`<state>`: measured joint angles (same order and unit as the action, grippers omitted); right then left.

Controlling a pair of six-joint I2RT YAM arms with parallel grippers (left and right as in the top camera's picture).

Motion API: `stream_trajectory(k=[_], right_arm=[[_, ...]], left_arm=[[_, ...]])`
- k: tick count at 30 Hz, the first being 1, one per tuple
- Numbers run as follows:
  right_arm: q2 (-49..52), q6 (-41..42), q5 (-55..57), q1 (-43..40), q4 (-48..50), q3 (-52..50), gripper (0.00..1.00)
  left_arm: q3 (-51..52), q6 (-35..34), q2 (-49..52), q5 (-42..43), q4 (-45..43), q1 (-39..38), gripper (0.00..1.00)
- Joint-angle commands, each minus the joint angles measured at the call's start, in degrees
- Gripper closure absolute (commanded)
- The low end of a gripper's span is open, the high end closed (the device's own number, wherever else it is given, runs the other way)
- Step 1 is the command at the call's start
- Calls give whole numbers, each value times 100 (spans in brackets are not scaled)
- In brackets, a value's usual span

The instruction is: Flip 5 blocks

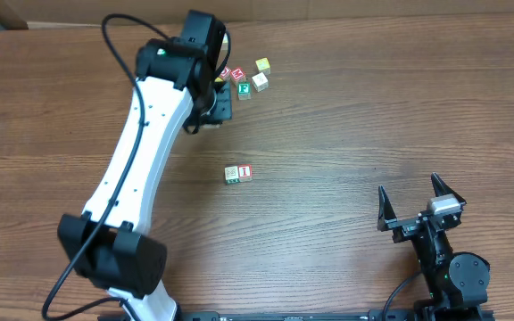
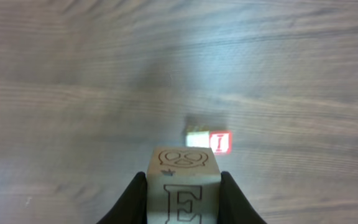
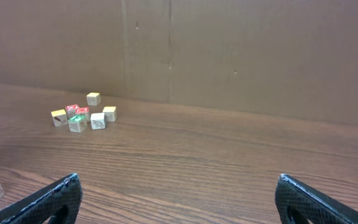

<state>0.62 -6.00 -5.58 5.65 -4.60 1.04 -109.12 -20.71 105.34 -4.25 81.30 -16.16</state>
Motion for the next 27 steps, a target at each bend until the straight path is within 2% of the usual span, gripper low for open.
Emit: stream_trajectory(k=[1, 5, 12, 16, 21, 27], right_arm=[[-39, -4, -7, -26, 24, -59, 0], [-39, -2, -7, -26, 24, -59, 0], [-39, -2, -7, -26, 24, -59, 0], [-39, -4, -9, -26, 24, -59, 0], [-39, -4, -9, -26, 24, -59, 0], [-39, -2, -7, -26, 24, -59, 0]], left_arm=[[-39, -402, -160, -455, 378, -26, 84], [201, -570, -160, -706, 638, -26, 84], [1287, -678, -160, -664, 308, -26, 84], [2072, -833, -160, -616, -120, -26, 85], [2874, -826, -160, -9, -800, -26, 86], [3493, -916, -160, -59, -1626, -26, 86]])
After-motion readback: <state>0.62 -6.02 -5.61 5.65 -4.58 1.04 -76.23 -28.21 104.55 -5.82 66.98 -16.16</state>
